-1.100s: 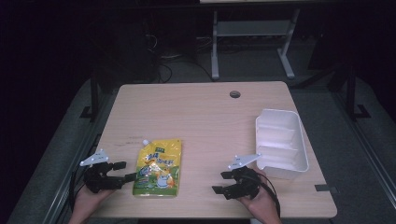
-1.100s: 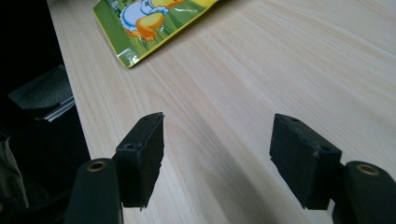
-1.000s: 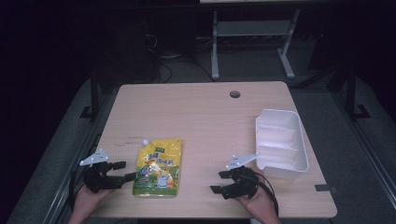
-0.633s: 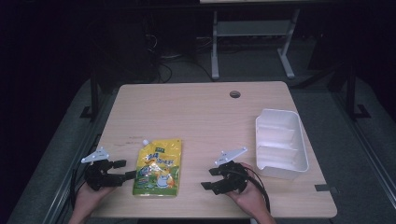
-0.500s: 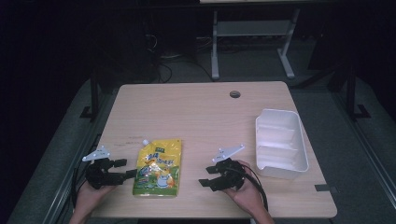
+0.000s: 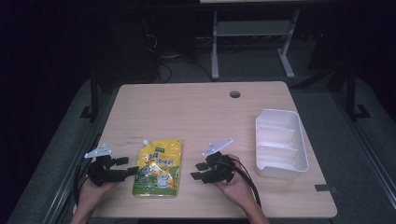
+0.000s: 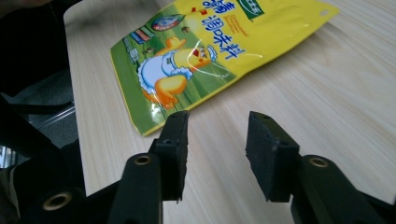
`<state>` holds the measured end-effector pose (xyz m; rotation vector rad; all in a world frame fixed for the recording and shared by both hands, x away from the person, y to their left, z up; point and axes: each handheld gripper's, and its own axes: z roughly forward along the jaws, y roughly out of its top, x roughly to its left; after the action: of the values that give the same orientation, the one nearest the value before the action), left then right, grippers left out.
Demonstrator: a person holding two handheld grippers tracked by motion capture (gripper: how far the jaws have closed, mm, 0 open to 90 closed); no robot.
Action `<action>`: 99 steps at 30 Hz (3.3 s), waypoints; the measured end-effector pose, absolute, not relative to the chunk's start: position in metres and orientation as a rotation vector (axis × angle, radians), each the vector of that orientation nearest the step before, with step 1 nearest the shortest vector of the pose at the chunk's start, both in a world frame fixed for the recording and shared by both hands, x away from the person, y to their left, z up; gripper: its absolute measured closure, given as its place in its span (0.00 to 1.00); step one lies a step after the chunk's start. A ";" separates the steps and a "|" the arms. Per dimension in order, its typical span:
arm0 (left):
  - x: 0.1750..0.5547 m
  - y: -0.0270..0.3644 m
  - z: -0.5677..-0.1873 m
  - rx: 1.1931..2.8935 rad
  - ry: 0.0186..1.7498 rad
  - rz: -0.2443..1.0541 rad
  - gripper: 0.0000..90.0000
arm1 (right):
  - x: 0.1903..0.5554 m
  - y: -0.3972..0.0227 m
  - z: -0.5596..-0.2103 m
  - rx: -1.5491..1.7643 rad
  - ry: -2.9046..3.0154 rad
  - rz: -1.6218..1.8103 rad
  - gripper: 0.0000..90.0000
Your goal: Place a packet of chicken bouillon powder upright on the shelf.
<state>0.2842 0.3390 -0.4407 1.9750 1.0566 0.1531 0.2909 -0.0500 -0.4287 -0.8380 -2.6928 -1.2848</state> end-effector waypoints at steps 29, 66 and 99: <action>0.323 0.326 -0.446 1.973 1.152 0.135 0.38 | 0.297 0.043 -0.441 -0.646 -2.790 -1.126 0.75; 0.326 0.319 -0.459 2.011 1.147 0.005 0.59 | 0.294 0.055 -0.449 -0.682 -2.882 -1.129 0.62; 0.312 0.322 -0.435 1.944 0.993 0.020 1.00 | 0.307 0.020 -0.429 -0.861 -2.772 -1.262 0.49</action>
<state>0.3120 0.3218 -0.4349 1.9443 0.9926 0.0195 0.3066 0.0202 -0.4289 -0.8609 -2.7719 -1.2623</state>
